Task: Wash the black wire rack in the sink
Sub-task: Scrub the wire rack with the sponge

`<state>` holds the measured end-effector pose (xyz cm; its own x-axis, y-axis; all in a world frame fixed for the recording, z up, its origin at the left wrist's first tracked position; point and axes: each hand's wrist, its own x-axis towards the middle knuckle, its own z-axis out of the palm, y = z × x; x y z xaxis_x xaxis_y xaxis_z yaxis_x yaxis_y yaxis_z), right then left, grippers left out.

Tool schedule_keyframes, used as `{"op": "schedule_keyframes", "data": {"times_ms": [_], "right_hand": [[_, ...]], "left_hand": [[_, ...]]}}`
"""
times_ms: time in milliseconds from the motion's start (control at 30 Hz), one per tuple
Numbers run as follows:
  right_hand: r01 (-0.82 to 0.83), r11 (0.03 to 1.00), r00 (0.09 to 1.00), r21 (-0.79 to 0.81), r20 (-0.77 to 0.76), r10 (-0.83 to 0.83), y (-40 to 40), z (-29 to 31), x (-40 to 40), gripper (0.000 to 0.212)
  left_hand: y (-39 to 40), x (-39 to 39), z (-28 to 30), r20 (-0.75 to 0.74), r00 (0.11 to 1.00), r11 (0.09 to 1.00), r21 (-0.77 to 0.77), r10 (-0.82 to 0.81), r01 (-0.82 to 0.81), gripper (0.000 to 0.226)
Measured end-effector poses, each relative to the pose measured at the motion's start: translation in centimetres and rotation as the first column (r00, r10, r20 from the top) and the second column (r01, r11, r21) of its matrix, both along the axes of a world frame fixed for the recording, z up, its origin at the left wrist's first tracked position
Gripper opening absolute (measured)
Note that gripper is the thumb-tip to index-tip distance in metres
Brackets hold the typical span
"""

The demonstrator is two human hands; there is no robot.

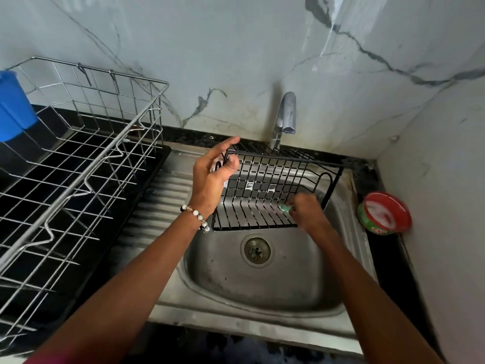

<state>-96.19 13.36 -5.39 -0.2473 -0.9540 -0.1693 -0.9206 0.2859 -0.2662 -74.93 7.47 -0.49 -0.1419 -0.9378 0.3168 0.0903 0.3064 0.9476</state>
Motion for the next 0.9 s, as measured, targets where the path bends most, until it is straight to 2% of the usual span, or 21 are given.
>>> {"op": "schedule_keyframes", "data": {"times_ms": [67,167,267,367,500,633,700,800,900], "right_hand": [[0.024,1.000,0.996,-0.019,-0.083,-0.026,0.1,0.2,1.1,0.027],[0.043,0.995,0.997,-0.093,-0.061,-0.049,-0.1,0.3,4.2,0.022],[-0.038,0.985,0.997,-0.166,0.065,0.049,-0.2,0.2,7.7,0.021],[-0.114,0.964,0.944,-0.241,0.275,0.181,-0.1,0.8,9.6,0.026],[-0.132,0.972,0.903,-0.195,0.380,0.199,0.7,1.1,7.3,0.027],[-0.047,0.992,0.961,-0.119,0.265,0.077,1.2,0.6,2.7,0.028],[-0.034,0.996,0.994,-0.081,0.099,0.042,1.3,0.1,0.7,0.027],[0.002,1.000,0.993,-0.021,-0.120,-0.004,1.9,0.3,-0.1,0.024],[0.031,0.999,0.985,-0.032,-0.171,-0.036,1.9,0.9,1.2,0.025]], "left_hand": [[0.1,-0.4,0.0,-0.002,1.000,1.000,-0.015,0.008,-0.008,0.046],[0.2,-1.1,-0.4,-0.044,0.999,1.000,-0.006,0.027,-0.028,0.041],[0.1,-1.5,-0.6,-0.092,0.996,0.999,0.042,0.013,-0.009,0.035],[0.1,-1.4,-0.8,-0.088,0.996,0.998,0.057,0.014,-0.009,0.038],[0.3,-1.1,-0.5,-0.109,0.994,0.999,0.051,0.024,-0.019,0.046],[0.5,-0.8,-0.2,-0.167,0.986,0.999,0.047,0.028,-0.020,0.047],[0.4,-0.7,-0.3,-0.164,0.986,0.999,0.053,0.010,-0.001,0.041],[0.2,-0.7,-0.4,-0.159,0.987,0.998,0.065,-0.005,0.015,0.038],[0.2,-0.8,-0.3,-0.154,0.988,0.998,0.067,0.032,-0.021,0.037]]}}
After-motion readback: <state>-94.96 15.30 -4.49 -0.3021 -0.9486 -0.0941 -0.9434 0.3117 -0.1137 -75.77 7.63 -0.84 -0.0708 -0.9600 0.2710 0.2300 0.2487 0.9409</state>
